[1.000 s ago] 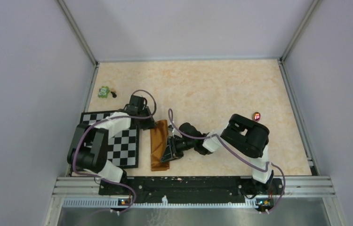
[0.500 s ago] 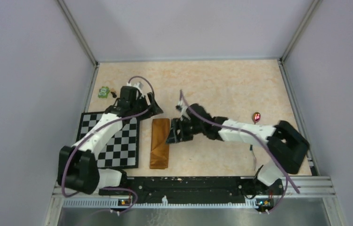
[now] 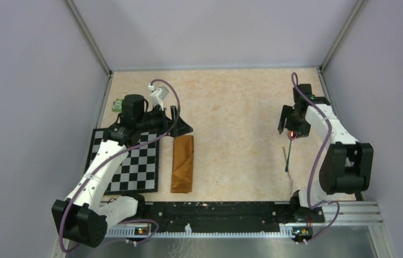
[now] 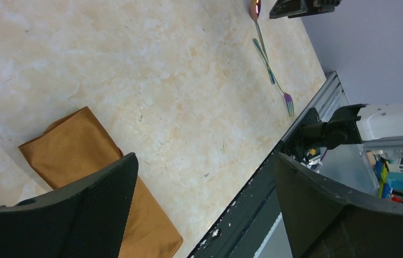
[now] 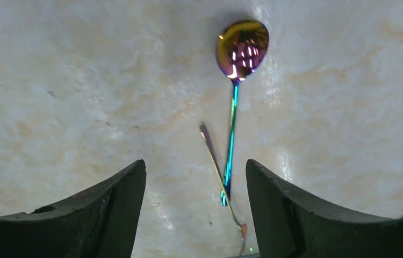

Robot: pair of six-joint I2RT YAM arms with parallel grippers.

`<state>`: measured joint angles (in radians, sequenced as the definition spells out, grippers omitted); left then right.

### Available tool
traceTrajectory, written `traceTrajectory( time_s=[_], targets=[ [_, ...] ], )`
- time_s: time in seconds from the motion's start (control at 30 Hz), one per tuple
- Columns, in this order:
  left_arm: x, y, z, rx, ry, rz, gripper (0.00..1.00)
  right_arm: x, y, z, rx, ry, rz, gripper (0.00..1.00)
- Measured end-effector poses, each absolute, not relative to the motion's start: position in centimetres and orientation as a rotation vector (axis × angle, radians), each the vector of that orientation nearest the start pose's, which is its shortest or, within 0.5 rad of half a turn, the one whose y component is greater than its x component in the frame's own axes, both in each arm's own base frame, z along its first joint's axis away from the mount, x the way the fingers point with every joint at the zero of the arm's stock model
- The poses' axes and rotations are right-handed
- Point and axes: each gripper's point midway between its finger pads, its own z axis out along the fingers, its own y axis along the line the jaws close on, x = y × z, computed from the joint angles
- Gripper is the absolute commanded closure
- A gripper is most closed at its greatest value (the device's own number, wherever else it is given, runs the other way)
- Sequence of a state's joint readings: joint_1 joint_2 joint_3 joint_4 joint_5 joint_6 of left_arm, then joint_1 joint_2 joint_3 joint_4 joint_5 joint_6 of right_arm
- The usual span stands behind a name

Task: Fold the napkin into a case and place the utensils inside
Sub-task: Pick up the spoon from the center of the board.

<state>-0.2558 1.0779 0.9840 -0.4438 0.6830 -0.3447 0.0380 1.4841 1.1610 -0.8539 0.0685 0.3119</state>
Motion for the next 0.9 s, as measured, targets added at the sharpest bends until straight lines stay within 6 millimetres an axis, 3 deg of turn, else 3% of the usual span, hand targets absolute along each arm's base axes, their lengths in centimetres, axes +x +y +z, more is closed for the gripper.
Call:
traceTrajectory(
  time_s=[0.17, 0.37, 0.67, 0.9],
  targets=[
    [25.1, -19.4, 24.4, 0.395, 2.128, -1.082, 0.02, 28.5, -0.5, 7.6, 0.376, 2.899, -0.098, 0.45],
    [24.7, -19.5, 23.7, 0.418, 2.137, -1.086, 0.02, 28.5, -3.1, 6.6, 0.498, 2.876, -0.06, 0.61],
    [24.2, -19.8, 22.7, 0.445, 2.154, -1.076, 0.02, 28.9, -2.7, 3.8, 0.465, 2.95, -0.015, 0.7],
    [24.2, -19.7, 22.6, 0.443, 2.161, -1.069, 0.02, 29.1, -2.6, 2.9, 0.457, 2.969, -0.005, 0.74]
  ],
)
